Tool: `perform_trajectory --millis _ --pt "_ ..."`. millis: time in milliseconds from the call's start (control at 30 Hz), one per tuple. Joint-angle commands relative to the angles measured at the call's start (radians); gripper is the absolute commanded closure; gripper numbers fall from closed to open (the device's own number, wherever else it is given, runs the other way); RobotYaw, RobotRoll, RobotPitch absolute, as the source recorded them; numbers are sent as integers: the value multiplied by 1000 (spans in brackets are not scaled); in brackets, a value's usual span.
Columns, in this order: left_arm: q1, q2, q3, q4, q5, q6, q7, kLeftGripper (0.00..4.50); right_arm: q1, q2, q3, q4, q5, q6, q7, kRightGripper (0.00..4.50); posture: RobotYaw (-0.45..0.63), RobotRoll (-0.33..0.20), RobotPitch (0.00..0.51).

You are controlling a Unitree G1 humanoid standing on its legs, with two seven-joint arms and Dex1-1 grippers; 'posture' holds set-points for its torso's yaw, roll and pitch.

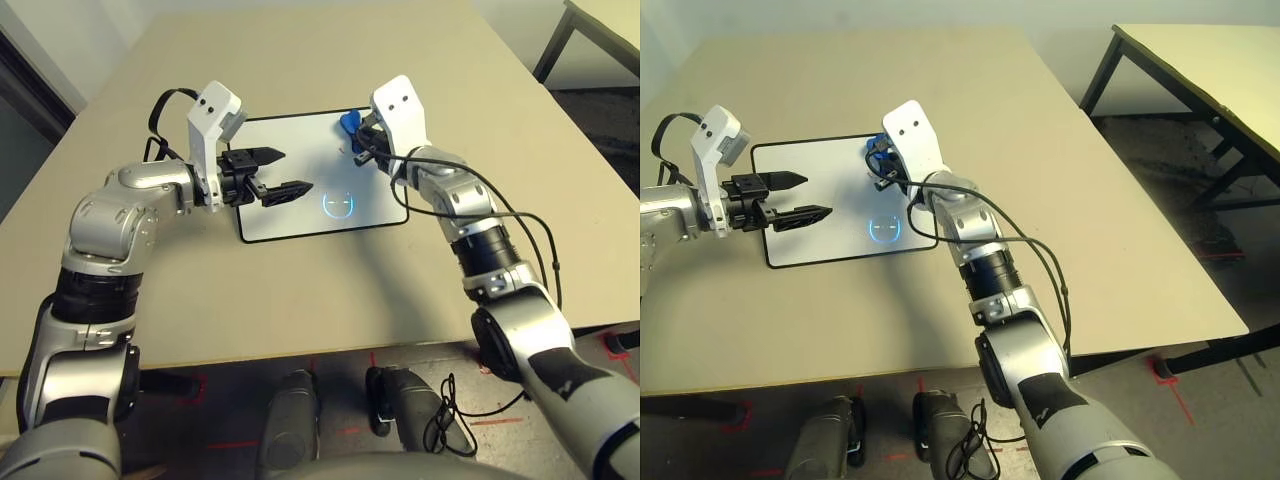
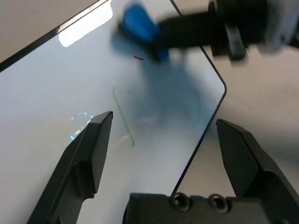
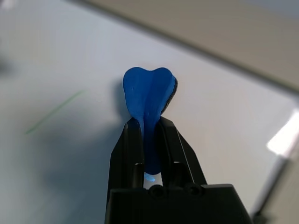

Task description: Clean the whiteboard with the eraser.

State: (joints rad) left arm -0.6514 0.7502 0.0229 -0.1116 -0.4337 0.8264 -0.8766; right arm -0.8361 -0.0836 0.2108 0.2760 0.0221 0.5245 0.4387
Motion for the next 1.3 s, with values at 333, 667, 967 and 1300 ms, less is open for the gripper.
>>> perform_trajectory --millis 333,667,967,1300 --pt "12 5 -3 -4 -7 7 -4 0 -75 11 -41 98 -7 -12 -59 4170 109 0 170" --pt "22 7 1 -15 -10 12 -1 0 -78 33 -54 142 -3 -39 -68 4170 113 0 170" --pt "17 5 -3 -11 -13 11 1 0 63 43 66 -54 -12 82 4 4170 113 0 169" --pt "12 1 -9 -11 -14 11 1 0 -125 26 -90 170 -1 -69 -120 4170 109 0 168"
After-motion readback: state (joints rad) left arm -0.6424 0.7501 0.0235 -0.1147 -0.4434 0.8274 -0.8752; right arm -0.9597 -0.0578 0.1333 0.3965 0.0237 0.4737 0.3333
